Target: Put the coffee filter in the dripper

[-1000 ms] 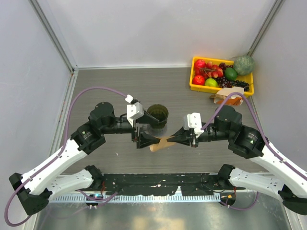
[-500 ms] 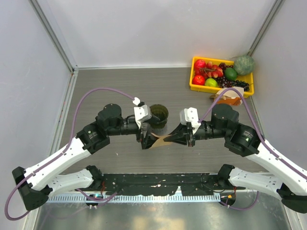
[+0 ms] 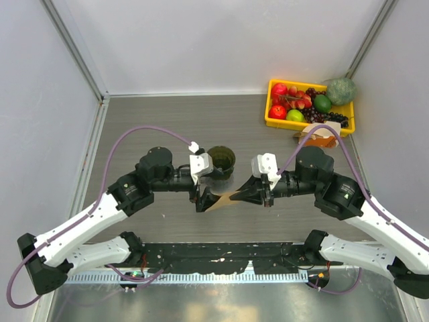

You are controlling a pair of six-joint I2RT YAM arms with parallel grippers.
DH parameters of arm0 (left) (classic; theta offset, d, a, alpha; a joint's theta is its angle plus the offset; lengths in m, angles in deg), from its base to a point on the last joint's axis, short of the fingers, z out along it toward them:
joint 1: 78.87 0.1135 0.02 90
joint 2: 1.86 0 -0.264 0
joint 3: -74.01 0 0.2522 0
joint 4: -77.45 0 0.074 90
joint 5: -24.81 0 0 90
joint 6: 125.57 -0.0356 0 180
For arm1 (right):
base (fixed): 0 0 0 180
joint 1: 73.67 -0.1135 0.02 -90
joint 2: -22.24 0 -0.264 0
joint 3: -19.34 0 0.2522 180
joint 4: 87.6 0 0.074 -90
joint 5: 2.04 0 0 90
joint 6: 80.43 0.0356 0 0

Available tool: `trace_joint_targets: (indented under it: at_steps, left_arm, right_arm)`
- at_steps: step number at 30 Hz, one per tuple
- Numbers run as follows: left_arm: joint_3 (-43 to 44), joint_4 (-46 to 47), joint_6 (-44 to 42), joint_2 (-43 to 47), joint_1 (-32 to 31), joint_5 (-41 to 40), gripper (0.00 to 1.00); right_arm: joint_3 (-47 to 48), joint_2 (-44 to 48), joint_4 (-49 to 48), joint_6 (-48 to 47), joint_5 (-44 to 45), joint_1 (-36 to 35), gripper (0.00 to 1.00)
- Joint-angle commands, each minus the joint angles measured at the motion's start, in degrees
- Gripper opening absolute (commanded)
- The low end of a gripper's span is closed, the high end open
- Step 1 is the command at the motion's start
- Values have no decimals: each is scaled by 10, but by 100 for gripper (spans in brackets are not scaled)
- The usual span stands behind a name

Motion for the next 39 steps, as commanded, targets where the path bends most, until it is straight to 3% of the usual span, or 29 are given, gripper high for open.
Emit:
trace_joint_targets:
  at_steps: [1,3,9,14,19,23,29,39]
  left_arm:
    - [17,-8,7,16,25,77,94]
    - [23,16,35,29,45,98,99]
    - [44,91,88,78,128,118,99]
    - [1,125,100,128,186,159,99]
    - [-76,173,101,151,180,209,98]
    - [-78,199,107,116,139,176,99]
    - [-39,233,150,77,97,130,99]
    - [-16,254,185,76,71,147,90]
  right_arm:
    - [3,23,-13,-10,1,3,5]
    - [3,28,-12,-10,3,7,5]
    - [6,33,-19,16,-1,30,5]
    - [8,30,-84,115,-35,87,5]
    - [16,10,-159,240,-86,129,5]
    - [-4,7,-247,310,-94,128,5]
    - [-14,-2,-306,352,-83,131,5]
    - [-32,-8,-337,368,-72,132,5]
